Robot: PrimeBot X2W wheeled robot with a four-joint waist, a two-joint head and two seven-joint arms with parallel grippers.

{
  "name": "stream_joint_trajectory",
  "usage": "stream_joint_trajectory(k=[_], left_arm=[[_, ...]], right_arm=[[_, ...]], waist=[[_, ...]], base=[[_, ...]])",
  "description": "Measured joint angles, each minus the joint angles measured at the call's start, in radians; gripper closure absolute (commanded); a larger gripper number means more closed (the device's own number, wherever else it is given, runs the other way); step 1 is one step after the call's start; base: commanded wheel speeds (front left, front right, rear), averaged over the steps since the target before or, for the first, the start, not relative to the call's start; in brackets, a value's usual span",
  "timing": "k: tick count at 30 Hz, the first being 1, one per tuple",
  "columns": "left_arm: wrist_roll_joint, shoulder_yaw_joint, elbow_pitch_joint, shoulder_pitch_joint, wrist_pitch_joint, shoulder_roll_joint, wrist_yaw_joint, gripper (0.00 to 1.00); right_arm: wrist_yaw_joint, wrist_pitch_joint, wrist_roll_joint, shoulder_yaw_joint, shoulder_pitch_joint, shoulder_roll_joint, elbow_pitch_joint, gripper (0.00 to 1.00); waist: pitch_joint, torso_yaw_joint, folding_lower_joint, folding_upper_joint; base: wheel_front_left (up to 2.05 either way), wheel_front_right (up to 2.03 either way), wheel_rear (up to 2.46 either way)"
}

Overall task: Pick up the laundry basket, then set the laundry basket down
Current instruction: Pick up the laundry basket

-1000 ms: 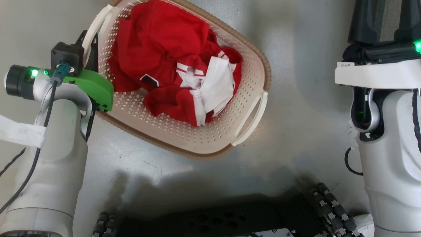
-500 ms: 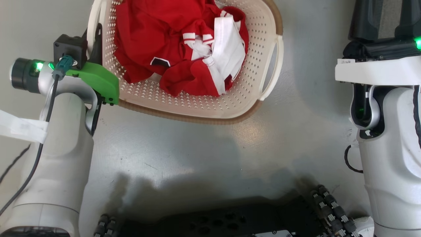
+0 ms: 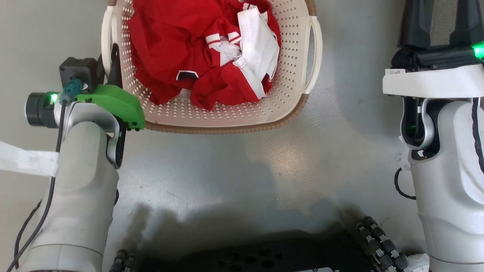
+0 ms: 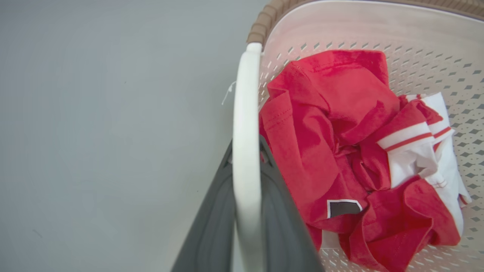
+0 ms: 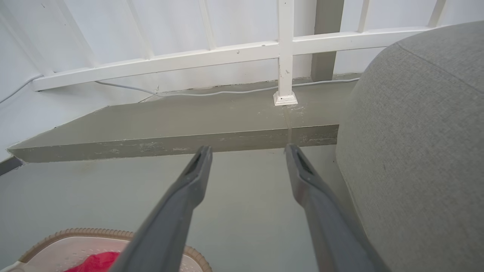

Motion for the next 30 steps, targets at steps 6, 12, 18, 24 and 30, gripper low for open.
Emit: stream_joint_trajectory(k=[6, 12, 18, 24, 30], left_arm=[[-0.012, -0.012, 0.0, 0.015, 0.0, -0.003, 0.004, 1.0], [-0.017, -0.028, 0.003, 0.018, 0.0, -0.005, 0.004, 1.0], [-0.049, -0.031, 0.012, 0.021, 0.0, -0.006, 0.021, 1.0], [-0.101, -0.05, 0.012, 0.034, 0.0, -0.006, 0.03, 1.0], [-0.143, -0.083, 0.012, 0.035, 0.0, -0.006, 0.032, 1.0]], right_arm=[[-0.001, 0.0, 0.0, 0.001, 0.0, 0.0, 0.001, 0.0], [-0.001, 0.0, 0.0, 0.007, 0.0, 0.0, 0.001, 0.0], [-0.001, 0.0, 0.001, 0.011, 0.0, 0.0, 0.001, 0.0], [-0.001, 0.0, 0.002, 0.021, 0.0, 0.0, 0.004, 0.0], [-0.003, 0.0, 0.009, 0.025, 0.0, 0.0, 0.008, 0.0]], waist=[[-0.002, -0.005, 0.0, 0.0], [0.004, -0.01, 0.0, 0.0], [0.01, -0.016, 0.0, 0.0], [0.01, -0.024, 0.0, 0.0], [0.005, -0.03, 0.0, 0.0]], base=[[0.0, 0.0, 0.0], [0.0, 0.0, 0.0], [0.0, 0.0, 0.0], [0.0, 0.0, 0.0], [0.0, 0.0, 0.0]])
